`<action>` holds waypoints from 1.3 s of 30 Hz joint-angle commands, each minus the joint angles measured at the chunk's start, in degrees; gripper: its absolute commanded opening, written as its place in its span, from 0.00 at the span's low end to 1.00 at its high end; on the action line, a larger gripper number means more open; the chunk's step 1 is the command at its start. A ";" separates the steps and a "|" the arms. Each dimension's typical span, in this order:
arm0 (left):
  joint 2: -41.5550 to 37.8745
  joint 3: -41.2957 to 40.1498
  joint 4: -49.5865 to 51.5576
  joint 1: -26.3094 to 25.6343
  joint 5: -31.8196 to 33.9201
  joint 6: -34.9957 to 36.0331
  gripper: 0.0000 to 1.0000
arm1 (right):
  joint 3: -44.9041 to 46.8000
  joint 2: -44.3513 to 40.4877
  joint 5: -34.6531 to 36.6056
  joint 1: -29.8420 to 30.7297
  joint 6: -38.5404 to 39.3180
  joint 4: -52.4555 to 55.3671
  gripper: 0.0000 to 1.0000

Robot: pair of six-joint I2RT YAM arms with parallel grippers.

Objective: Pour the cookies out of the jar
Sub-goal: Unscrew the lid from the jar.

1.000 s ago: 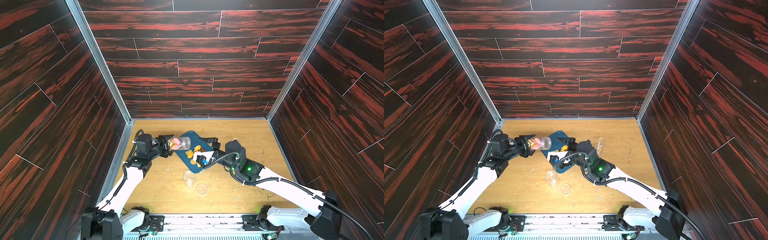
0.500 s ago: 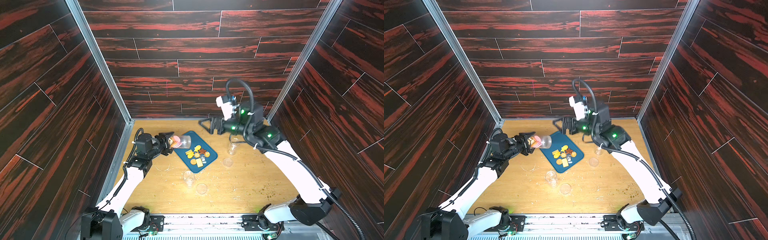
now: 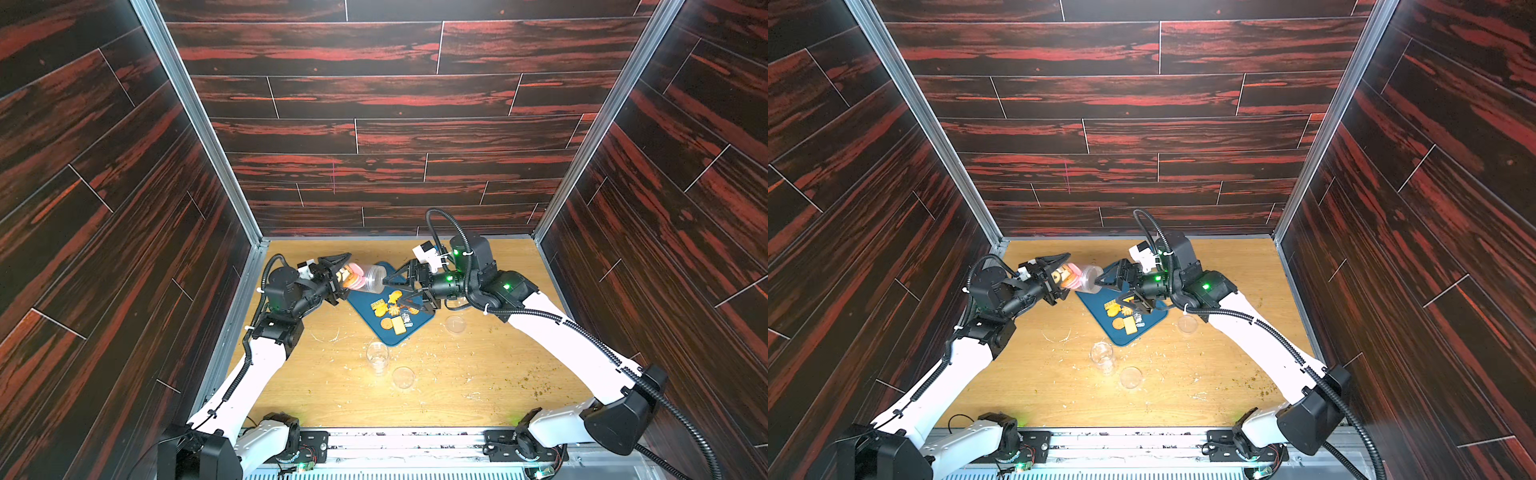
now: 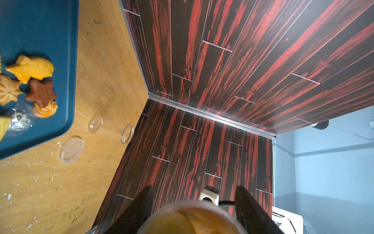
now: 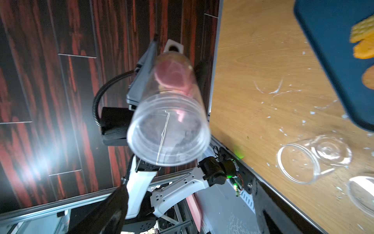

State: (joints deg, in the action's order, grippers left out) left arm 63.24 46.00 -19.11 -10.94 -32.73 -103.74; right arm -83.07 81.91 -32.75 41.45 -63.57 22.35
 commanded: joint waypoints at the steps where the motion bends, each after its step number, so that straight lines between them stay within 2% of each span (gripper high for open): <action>1: -2.33 1.01 -2.67 -0.14 -1.16 -1.20 0.62 | -0.98 -0.04 -0.57 0.43 -2.85 -3.62 0.99; 14: -3.12 0.32 -1.28 -0.20 -1.59 -0.87 0.62 | -4.33 5.39 0.15 0.41 -4.60 -4.60 0.98; 26: -2.86 0.14 -1.32 -0.14 -1.59 -0.85 0.62 | -4.82 8.04 -1.01 0.52 -6.71 -8.44 0.86; 39: -3.11 0.12 0.36 -0.17 -1.55 0.11 0.62 | -5.94 8.83 -0.57 0.71 -7.08 -8.09 0.90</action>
State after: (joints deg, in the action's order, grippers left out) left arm 61.98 45.98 -17.63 -10.94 -33.63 -104.25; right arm -86.98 89.03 -33.45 41.85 -69.95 14.96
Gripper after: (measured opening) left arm 0.656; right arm 0.896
